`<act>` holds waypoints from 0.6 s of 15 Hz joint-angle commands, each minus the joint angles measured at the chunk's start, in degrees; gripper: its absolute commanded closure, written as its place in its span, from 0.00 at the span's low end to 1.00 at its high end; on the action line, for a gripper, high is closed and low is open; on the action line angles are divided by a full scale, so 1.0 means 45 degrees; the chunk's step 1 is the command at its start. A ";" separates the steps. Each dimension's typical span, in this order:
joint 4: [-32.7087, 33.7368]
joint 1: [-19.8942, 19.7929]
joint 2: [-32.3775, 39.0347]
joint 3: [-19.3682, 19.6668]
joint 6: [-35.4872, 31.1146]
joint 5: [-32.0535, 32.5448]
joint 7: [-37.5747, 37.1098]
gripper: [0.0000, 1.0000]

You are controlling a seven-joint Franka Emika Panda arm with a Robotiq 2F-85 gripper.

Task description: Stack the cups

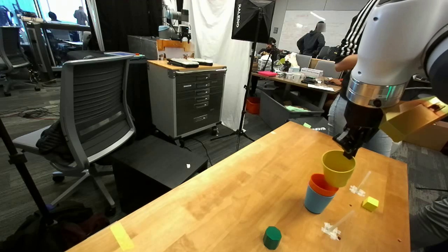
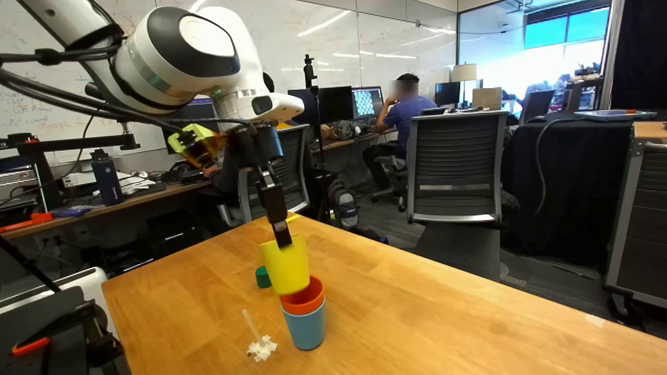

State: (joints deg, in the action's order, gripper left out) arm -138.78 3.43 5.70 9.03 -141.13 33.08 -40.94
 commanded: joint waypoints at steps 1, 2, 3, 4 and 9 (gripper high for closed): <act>0.0093 -0.0308 0.0110 -0.0236 -0.0222 0.0428 -0.0307 0.99; 0.0124 -0.0310 0.0160 -0.0240 -0.0243 0.0431 -0.0269 0.99; 0.0188 -0.0303 0.0224 -0.0242 -0.0267 0.0473 -0.0262 0.99; 0.0240 -0.0293 0.0269 -0.0245 -0.0283 0.0476 -0.0255 0.99; 0.0582 -0.0211 0.0531 -0.0286 -0.0359 0.0415 -0.0248 0.99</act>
State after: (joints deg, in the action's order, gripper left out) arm -137.92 3.22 6.98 8.85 -142.17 33.55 -40.96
